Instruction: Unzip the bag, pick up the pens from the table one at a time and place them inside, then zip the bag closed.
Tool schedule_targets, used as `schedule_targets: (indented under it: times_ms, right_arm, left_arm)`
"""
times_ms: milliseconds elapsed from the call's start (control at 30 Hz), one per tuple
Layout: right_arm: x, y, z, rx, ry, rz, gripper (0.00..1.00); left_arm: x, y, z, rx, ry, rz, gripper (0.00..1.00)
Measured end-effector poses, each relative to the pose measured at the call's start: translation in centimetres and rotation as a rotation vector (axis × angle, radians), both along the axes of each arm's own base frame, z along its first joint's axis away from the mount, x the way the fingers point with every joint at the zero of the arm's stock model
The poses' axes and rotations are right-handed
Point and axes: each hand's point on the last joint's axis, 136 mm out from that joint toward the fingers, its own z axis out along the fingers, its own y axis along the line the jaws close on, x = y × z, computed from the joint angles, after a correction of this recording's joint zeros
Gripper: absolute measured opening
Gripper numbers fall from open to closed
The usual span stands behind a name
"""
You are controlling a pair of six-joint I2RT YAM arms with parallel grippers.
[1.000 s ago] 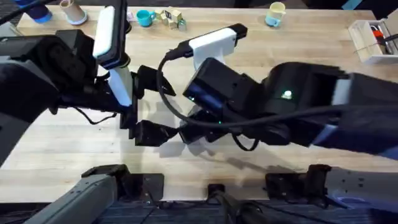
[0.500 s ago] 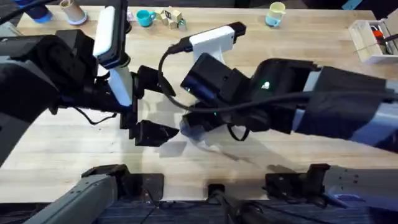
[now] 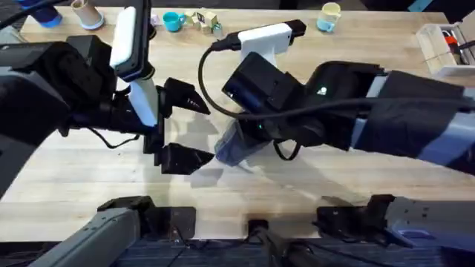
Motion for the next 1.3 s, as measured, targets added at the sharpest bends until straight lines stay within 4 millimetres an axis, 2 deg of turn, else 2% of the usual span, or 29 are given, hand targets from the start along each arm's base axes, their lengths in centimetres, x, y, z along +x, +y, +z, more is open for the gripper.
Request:
schedule_targets:
  times_ms: [700,833,900,967,1300]
  right_arm:
    - [0.0,0.0,0.3,0.002,-0.007,0.010,0.034]
    - [0.0,-0.1,1.6,0.030,-0.033,0.024,0.033]
    - [0.1,0.2,4.7,0.120,-0.102,0.033,0.032]
    - [0.4,0.5,5.6,0.151,-0.130,0.033,0.031]
    - [0.8,0.9,6.5,0.178,-0.163,0.041,0.031]
  left_arm:
    - [0.0,0.0,0.0,0.000,0.000,0.000,0.993]
    - [0.0,0.0,0.0,0.000,0.000,0.000,0.993]
    - [0.0,0.0,0.0,0.000,0.000,0.000,0.994]
    - [0.0,0.0,0.0,0.000,0.000,0.000,0.994]
    - [0.0,0.0,0.0,0.000,0.000,0.000,0.993]
